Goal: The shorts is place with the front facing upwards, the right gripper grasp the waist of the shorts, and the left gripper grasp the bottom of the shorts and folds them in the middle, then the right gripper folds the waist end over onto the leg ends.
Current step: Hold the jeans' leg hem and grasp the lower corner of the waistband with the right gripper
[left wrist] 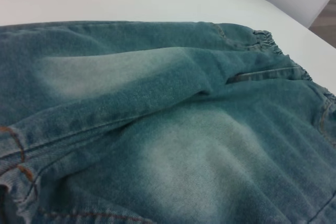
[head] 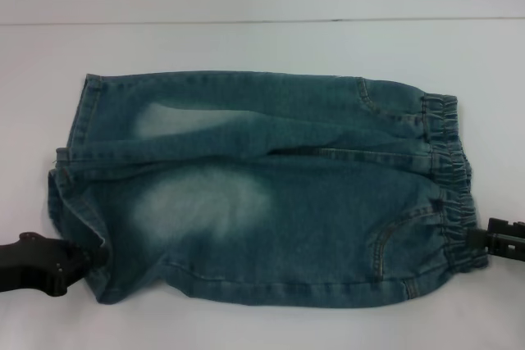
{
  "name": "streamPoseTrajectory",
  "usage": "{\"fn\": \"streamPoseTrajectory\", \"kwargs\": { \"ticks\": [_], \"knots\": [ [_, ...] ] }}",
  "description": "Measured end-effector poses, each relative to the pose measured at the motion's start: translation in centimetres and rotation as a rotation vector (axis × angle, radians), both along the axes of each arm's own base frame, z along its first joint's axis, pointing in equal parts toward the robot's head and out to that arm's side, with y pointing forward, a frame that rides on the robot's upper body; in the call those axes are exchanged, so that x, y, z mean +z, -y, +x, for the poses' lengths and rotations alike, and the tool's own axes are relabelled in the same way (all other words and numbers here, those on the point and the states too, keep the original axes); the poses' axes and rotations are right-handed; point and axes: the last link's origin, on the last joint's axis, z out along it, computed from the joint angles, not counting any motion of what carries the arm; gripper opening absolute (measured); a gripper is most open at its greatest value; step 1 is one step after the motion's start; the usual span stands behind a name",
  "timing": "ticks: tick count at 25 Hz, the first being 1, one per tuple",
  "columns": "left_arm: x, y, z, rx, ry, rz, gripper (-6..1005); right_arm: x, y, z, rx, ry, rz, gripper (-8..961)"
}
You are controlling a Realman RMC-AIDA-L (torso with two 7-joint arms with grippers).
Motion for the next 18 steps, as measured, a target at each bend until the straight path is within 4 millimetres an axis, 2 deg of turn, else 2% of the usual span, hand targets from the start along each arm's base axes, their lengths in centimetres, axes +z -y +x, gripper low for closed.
{"fn": "streamPoseTrajectory", "kwargs": {
  "ticks": [10,18],
  "knots": [
    [-0.2,-0.1,0.1,-0.007,0.005,-0.002,18,-0.6,-0.6,0.0,-0.009,0.019,-0.002,941],
    [-0.2,-0.3,0.3,-0.014,0.006,-0.002,19,-1.1,-0.7,-1.1,0.029,-0.017,-0.033,940]
  ]
}}
